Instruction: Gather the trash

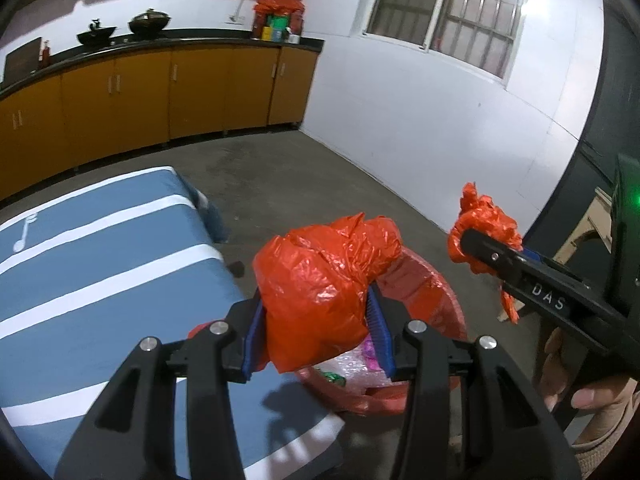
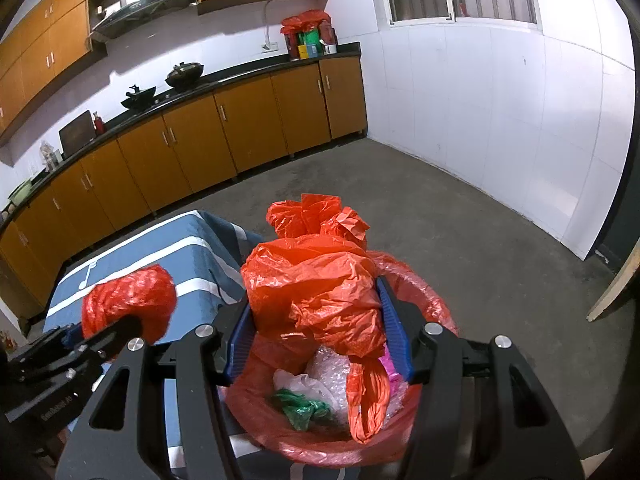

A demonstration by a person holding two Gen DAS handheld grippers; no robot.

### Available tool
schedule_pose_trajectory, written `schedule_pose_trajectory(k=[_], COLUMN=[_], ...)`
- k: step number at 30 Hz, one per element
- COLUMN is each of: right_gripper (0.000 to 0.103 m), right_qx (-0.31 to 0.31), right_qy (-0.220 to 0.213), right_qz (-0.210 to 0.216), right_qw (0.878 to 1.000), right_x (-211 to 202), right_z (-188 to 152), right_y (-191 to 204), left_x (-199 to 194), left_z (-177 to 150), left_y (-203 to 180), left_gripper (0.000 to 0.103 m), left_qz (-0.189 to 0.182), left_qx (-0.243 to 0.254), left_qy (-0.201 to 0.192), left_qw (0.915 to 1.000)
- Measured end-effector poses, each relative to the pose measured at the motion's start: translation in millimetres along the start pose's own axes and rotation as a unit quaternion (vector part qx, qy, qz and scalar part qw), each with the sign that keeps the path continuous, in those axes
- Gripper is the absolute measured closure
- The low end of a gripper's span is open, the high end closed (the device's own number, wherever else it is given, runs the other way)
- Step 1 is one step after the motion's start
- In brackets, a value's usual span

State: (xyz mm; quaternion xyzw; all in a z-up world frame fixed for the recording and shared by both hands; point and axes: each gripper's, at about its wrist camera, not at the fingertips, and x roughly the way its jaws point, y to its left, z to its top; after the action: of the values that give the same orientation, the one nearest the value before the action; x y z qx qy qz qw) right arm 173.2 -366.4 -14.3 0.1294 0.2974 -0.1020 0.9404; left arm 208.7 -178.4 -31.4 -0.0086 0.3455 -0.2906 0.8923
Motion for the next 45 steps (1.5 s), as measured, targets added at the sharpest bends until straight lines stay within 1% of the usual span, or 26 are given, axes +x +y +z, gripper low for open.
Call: schedule_pose_trajectory(k=[8,11,12,14,17,21,25,27,29,31,32,34,36,38,39,40,42,45], right_gripper=[0.046,0.045,0.044,0.037,0.032,0.031,0.027,0.024,0.016,0.011,0.010,0.008,0.004,0.002,0.002,0.002,0.002,0.002], right_qx=[0.029,0.046,0.053,0.064,0.073,0.076,0.069,0.055,0.041,0.019,0.009,-0.009,-0.019,-0.020,-0.019,-0.019,-0.021,-0.030], right_qy=[0.001,-0.001,-0.002,-0.002,-0.002,0.001,-0.005,-0.016,-0.029,-0.047,-0.055,-0.074,-0.099,-0.120,-0.126,-0.126,-0.124,-0.124], right_qz=[0.006,0.016,0.020,0.026,0.032,0.029,0.017,0.001,-0.014,-0.033,-0.045,-0.068,-0.090,-0.104,-0.103,-0.102,-0.105,-0.115], right_qw=[1.000,0.999,0.998,0.998,0.997,0.997,0.997,0.998,0.999,0.998,0.997,0.995,0.991,0.987,0.986,0.987,0.986,0.985], right_x=[7.0,9.7,10.7,12.8,13.5,11.8,1.9,-7.0,-15.7,-28.9,-34.2,-46.0,-57.6,-68.2,-73.7,-77.9,-84.6,-94.6], right_z=[8.9,11.4,12.1,11.9,7.7,3.2,-2.9,-3.6,-5.4,-9.5,-10.9,-16.6,-23.3,-29.3,-32.9,-35.7,-39.1,-44.7], right_y=[-18.4,-24.7,-27.2,-33.3,-39.6,-41.7,-41.9,-37.5,-34.9,-27.8,-23.8,-16.7,-9.8,-5.1,-3.5,-2.0,1.1,9.4], left_x=[34.6,47.0,50.8,58.9,65.8,67.6,60.8,53.5,43.4,27.5,17.9,-0.1,-18.4,-42.7,-54.7,-63.3,-88.7,-115.3], left_z=[2.6,3.6,3.7,1.7,-2.0,-5.9,-8.6,-9.8,-10.8,-13.2,-15.1,-18.5,-23.3,-31.4,-35.8,-38.9,-48.5,-58.7], left_y=[-15.7,-18.6,-19.2,-17.1,-12.7,-5.5,3.6,8.7,13.5,19.9,23.0,27.3,31.4,36.9,39.4,40.9,44.0,44.5], left_gripper=[0.058,0.056,0.054,0.050,0.046,0.043,0.042,0.040,0.036,0.029,0.028,0.020,0.015,0.011,0.009,0.007,0.004,0.004], left_qz=[-0.022,-0.027,-0.027,-0.026,-0.026,-0.027,-0.017,-0.009,0.002,0.018,0.029,0.049,0.068,0.093,0.104,0.112,0.140,0.176], left_qx=[0.008,0.005,0.004,-0.002,-0.012,-0.021,-0.025,-0.028,-0.029,-0.025,-0.022,-0.016,-0.011,-0.006,-0.004,-0.003,0.001,0.015], left_qy=[0.022,0.031,0.034,0.043,0.054,0.061,0.059,0.053,0.042,0.026,0.016,-0.002,-0.021,-0.045,-0.056,-0.063,-0.085,-0.110], left_qw=[0.9995,0.9992,0.9991,0.9987,0.9981,0.9976,0.9978,0.9981,0.9987,0.9992,0.9992,0.9987,0.9974,0.9946,0.9930,0.9918,0.9866,0.9780])
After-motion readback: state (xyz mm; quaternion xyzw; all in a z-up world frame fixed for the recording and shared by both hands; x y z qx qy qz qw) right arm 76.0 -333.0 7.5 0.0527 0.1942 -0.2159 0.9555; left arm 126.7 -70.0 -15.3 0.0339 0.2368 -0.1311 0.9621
